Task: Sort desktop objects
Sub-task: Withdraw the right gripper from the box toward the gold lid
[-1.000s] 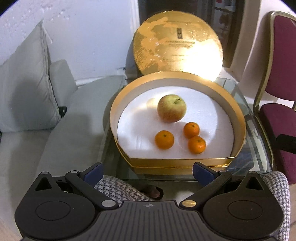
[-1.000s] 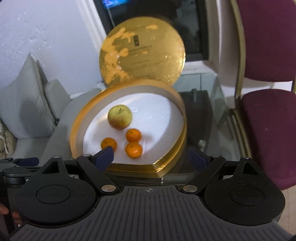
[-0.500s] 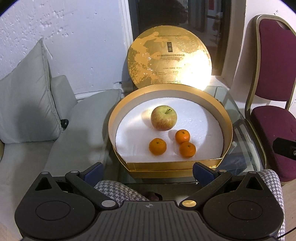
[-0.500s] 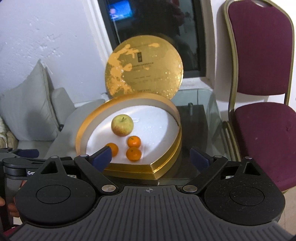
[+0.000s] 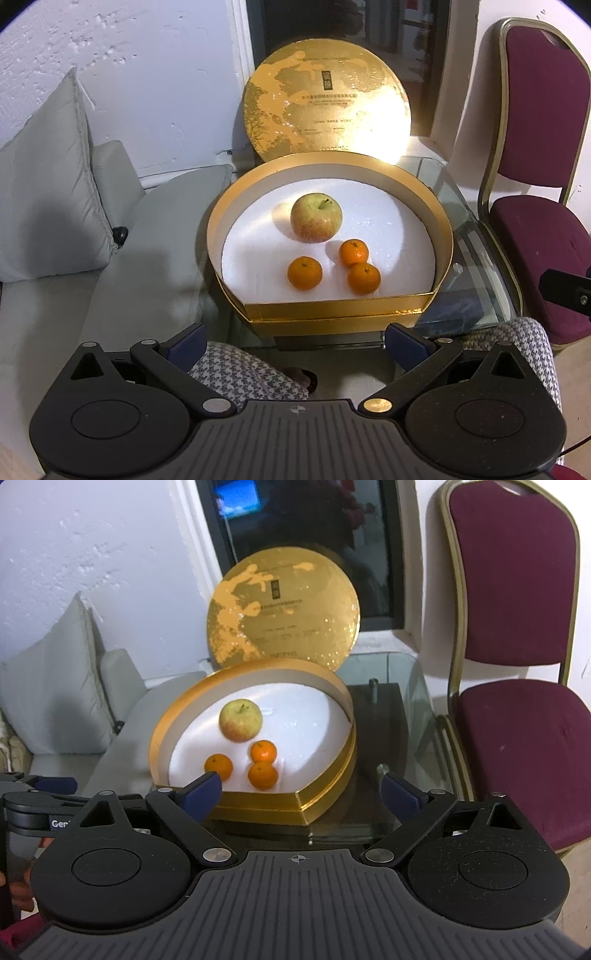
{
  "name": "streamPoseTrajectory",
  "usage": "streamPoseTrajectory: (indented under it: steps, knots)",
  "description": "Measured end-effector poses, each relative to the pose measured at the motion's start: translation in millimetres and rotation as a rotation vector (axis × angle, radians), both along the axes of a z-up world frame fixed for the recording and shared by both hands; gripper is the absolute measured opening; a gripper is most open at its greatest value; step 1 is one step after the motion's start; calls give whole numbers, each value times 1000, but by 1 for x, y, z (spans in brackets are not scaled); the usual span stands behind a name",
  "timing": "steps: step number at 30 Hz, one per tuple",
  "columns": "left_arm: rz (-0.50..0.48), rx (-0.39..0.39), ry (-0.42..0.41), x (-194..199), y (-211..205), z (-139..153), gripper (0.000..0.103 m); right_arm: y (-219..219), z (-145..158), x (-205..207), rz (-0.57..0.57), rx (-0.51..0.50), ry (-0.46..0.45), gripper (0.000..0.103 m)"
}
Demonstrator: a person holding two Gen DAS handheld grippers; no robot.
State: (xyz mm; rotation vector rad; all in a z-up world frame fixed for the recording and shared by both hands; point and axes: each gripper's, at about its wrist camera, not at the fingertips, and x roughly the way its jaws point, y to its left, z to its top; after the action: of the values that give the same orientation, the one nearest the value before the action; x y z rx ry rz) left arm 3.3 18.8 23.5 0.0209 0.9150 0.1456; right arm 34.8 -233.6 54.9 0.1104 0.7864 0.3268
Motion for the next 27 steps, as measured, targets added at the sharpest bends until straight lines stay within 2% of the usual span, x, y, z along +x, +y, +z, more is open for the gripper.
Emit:
streamPoseTrajectory:
  steps: [21,27]
  knots:
    - [-1,4,25,10,-2,-6,102,-11,-7,9,-43,-1,17,97]
    - [32,7,-16,23,16,5,102,-11,-1,20,-62,6,-4,97]
